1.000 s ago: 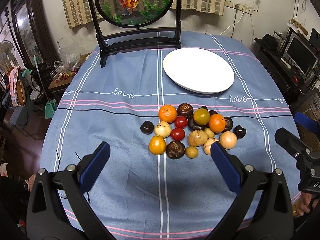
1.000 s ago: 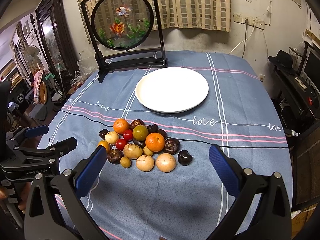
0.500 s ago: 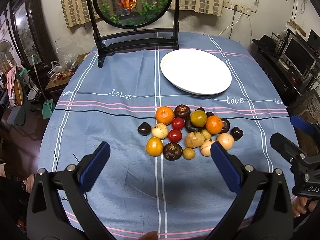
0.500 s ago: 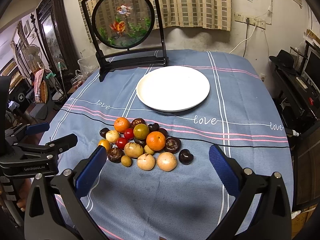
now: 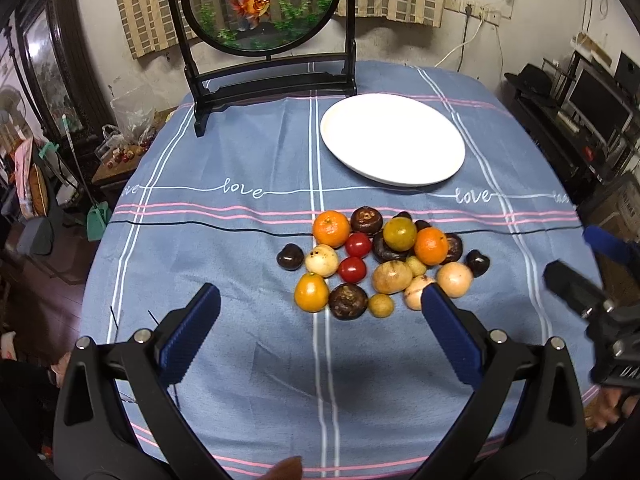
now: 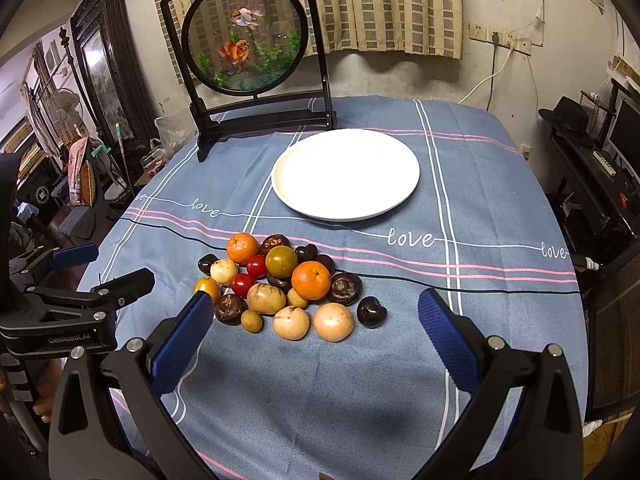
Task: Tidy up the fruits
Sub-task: 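Grasp an orange fruit with the left gripper while the right gripper grasps a dark plum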
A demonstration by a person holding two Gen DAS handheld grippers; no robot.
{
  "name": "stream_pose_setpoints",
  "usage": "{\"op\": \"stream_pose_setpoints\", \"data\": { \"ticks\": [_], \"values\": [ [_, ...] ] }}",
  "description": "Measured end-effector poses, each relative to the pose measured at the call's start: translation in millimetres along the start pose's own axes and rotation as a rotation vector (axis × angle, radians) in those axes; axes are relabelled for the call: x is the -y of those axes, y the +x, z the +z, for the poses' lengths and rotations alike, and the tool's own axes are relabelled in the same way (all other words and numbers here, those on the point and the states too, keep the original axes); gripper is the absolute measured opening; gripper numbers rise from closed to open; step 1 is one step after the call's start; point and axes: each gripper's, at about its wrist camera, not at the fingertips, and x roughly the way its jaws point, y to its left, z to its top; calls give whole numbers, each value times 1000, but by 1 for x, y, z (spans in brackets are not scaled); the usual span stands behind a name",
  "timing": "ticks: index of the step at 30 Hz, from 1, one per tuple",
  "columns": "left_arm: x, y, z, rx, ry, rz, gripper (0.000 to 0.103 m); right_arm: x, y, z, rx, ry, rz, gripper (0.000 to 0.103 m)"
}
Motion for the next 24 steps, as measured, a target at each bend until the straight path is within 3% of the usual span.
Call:
{"op": "stream_pose_setpoints", "data": {
  "ticks": [4,7,12,24],
  "values": [
    [-7,23,-12,29,51,48,101,12,11,-6,-10,-25,-20,102],
    [-15,51,-28,-17,83,41,101,25,18,-12,-43,-4,1,102],
    [-26,90,-51,-91,53,-37,101,44,18,-14,-49,47,9,102],
    [-42,136,-25,-122,-13,-68,92,56,29,-17,-91,84,-4,102]
  ]
}}
